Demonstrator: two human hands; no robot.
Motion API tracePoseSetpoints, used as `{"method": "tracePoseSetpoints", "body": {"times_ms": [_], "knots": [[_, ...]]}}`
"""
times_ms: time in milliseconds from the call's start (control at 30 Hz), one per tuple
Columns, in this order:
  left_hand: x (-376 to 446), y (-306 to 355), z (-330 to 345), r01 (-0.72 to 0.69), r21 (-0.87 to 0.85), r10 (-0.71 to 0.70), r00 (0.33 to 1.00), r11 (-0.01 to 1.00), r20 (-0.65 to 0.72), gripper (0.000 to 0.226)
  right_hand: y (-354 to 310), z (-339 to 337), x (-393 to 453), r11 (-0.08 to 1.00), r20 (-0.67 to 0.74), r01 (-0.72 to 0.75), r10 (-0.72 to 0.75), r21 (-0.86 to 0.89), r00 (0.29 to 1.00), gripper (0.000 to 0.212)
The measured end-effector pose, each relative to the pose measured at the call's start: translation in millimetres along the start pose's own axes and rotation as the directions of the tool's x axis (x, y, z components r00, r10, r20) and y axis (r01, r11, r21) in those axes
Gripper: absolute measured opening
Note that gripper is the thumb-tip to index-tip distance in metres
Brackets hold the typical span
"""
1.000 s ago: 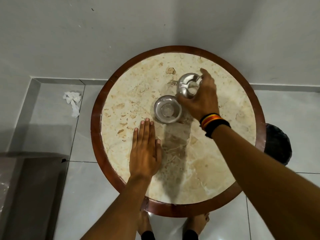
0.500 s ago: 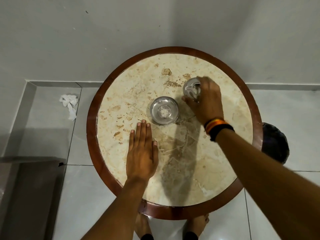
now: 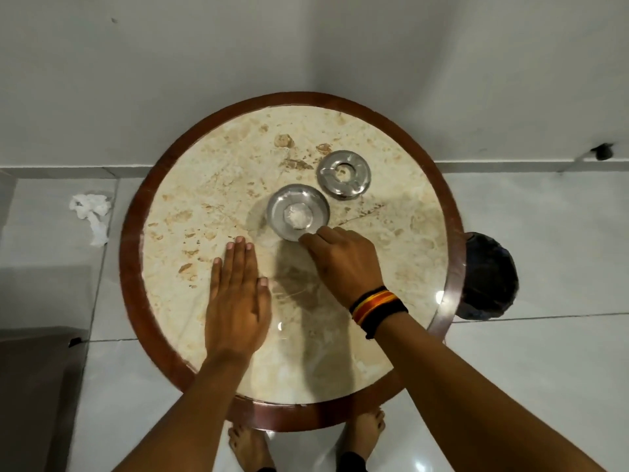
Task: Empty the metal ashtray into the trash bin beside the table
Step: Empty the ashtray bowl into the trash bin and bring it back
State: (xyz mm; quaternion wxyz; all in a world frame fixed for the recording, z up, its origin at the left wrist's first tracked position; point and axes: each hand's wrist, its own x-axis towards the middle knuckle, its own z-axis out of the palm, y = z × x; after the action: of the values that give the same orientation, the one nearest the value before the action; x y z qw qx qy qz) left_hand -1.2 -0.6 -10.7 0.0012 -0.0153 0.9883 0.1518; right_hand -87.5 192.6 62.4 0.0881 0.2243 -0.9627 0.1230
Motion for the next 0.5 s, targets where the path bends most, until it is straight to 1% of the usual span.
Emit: {"method": "tracePoseSetpoints", "body": {"times_ms": [67,133,200,300,367,400,433,467,500], "knots": [[-1,-4,-1,0.006,-0.016,-0.006,1.000,1.000,-0.004,0.067,21,-22,-14,0.999,-0.078,-0.032,0.033,0.019,0.996,0.016],[-1,-1,-3,0.004,-0.050,-0.004,1.000,0.999,-0.014,0.066,58,-50,-38,0.996,-0.153,-0.078,0.081,0.031,0.985,0.014],[-2,1,-5,0.002,-0.076,-0.004,1.000,0.997,-0.028,0.065,101,-75,-65,0.990,-0.214,-0.141,0.138,0.006,0.967,0.014],[-2,4,-7,0.008,-0.078,-0.010,1.000,0.997,-0.024,0.066,171,-97,-109,0.958,-0.224,-0.278,0.257,-0.066,0.940,0.021],[-2,4,-8,0.020,-0.062,-0.021,1.000,0.998,-0.016,0.067,212,-96,-135,0.924,-0.196,-0.380,0.366,-0.041,0.910,0.022],[-2,3,-10,0.022,-0.061,-0.023,1.000,0.998,-0.014,0.067,229,-91,-146,0.894,-0.180,-0.447,0.442,0.011,0.879,0.020],[-1,7,-9,0.017,-0.065,-0.018,1.000,0.998,-0.007,0.068,247,-83,-158,0.840,-0.161,-0.535,0.542,0.086,0.825,0.018],[0,7,-9,0.026,-0.080,-0.026,1.000,0.996,0.003,0.069,260,-73,-166,0.765,-0.126,-0.621,0.642,0.172,0.756,0.017],[3,11,-10,0.030,-0.097,-0.029,1.000,0.995,0.012,0.070,273,-61,-177,0.666,-0.078,-0.695,0.735,0.272,0.673,0.015]]}}
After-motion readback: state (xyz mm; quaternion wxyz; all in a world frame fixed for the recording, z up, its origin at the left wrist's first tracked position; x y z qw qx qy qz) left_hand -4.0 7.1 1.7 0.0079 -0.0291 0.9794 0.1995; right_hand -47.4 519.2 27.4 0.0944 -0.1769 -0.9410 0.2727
